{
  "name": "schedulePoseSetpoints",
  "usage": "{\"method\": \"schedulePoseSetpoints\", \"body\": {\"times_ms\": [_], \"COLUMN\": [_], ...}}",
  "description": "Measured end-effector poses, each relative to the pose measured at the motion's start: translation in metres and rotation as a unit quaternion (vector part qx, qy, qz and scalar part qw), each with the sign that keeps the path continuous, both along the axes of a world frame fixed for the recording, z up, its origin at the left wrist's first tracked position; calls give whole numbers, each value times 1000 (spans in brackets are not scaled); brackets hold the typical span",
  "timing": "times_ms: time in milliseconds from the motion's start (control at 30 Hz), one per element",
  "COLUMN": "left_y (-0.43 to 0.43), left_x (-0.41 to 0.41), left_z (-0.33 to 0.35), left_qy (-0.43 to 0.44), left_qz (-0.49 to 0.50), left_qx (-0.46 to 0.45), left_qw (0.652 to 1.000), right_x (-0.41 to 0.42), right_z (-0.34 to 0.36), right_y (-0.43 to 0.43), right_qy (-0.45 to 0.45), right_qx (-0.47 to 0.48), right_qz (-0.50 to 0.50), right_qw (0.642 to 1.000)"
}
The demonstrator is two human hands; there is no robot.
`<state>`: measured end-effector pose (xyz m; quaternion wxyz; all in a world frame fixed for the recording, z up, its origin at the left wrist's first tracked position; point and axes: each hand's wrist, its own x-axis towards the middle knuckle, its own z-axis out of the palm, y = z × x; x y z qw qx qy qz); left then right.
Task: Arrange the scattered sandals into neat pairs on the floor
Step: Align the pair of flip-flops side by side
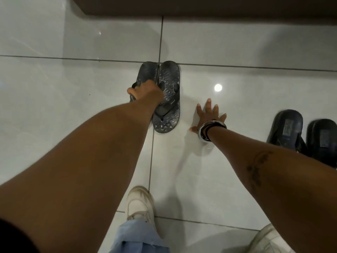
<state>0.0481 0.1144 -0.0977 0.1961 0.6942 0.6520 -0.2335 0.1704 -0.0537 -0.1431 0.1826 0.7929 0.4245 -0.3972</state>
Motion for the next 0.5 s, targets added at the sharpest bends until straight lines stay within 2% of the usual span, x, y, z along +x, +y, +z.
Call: {"method": "schedulePoseSetpoints", "body": {"times_ms": [500], "left_y": [-13], "left_x": [13], "left_z": [-9], "left_qy": [-8], "left_qz": [78], "left_qx": [-35], "left_qw": [996], "right_x": [15], "right_z": [-7], "right_y": [-15], "right_qy": [33], "right_qx": [29], "right_qz": [18], "right_qw": [999]}}
